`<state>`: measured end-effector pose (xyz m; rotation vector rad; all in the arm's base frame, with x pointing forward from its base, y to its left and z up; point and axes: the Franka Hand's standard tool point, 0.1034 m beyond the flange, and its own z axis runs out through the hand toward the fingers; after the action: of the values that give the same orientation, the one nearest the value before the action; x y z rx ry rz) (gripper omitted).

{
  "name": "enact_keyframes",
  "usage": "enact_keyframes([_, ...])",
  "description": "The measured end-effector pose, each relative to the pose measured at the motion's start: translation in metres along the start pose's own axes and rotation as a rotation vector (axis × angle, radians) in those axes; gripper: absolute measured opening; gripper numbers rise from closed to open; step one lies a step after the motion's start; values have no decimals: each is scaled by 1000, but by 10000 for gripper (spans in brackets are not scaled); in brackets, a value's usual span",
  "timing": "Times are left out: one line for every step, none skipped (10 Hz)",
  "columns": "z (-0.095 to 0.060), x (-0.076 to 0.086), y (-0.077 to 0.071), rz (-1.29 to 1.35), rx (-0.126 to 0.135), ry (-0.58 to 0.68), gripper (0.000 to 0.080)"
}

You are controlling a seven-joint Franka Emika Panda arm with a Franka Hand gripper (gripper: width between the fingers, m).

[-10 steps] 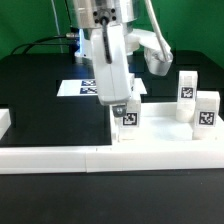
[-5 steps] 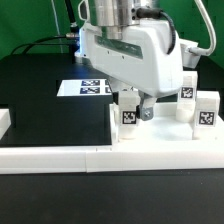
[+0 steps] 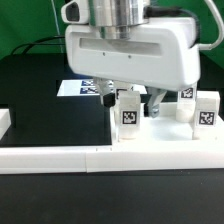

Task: Assemble square table

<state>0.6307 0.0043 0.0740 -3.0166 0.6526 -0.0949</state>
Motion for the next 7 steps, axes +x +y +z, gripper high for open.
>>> enact_keyframes([-1, 1, 1, -115, 1, -8, 648])
enact_keyframes([0, 1, 1, -119, 1, -5, 648])
enact_keyframes([0, 1, 1, -120, 0, -6, 648])
enact_keyframes([0, 1, 1, -94, 0, -6, 503])
enact_keyframes([1, 1, 2, -93, 0, -6, 348])
enact_keyframes([1, 1, 2, -6, 0, -5, 290])
enact_keyframes([1, 2, 3, 79, -1, -5, 290])
